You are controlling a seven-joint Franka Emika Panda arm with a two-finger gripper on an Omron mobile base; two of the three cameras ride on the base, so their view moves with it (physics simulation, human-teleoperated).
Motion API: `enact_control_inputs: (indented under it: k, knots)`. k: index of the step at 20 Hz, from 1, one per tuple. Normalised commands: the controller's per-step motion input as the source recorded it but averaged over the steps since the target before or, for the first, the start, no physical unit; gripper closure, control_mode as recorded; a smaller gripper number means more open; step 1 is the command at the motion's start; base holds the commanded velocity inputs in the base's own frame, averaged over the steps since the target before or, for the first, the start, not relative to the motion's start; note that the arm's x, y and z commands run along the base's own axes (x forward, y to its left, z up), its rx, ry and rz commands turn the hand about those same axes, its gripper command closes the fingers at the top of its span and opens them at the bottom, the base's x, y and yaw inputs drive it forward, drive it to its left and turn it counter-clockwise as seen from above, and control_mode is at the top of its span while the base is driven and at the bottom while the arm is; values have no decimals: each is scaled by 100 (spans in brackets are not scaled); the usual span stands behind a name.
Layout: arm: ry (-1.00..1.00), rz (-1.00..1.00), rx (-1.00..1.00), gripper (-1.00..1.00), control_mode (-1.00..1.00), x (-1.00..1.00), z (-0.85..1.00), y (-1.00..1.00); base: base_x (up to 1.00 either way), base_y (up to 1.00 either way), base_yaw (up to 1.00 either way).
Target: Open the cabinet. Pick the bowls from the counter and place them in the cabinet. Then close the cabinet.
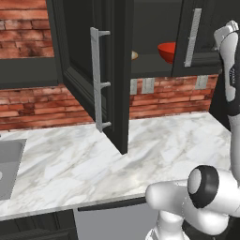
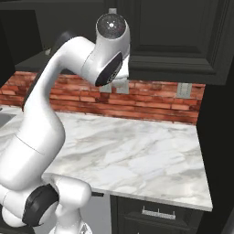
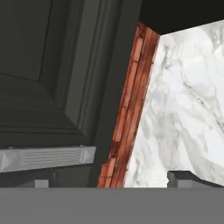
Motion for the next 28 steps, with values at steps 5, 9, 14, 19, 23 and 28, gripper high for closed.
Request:
enact_control_inputs:
  k: [5,9,14,19,23,28]
  knots:
    - [-24,6,-2,-100,-100,-77,-39,-3,0,0,0]
    - [-14,7,-2,-100,-100,-55,-18,0,0,0,0]
    - [-9,2,-2,-100,-100,-41,-7,2,0,0,0]
    - [-14,1,-1,-100,-100,-54,-1,0,0,0,0]
    - [-10,2,0,-100,-100,-63,0,2,0,0,0]
    - [-9,1,0,-100,-100,-61,0,25,0,0,0]
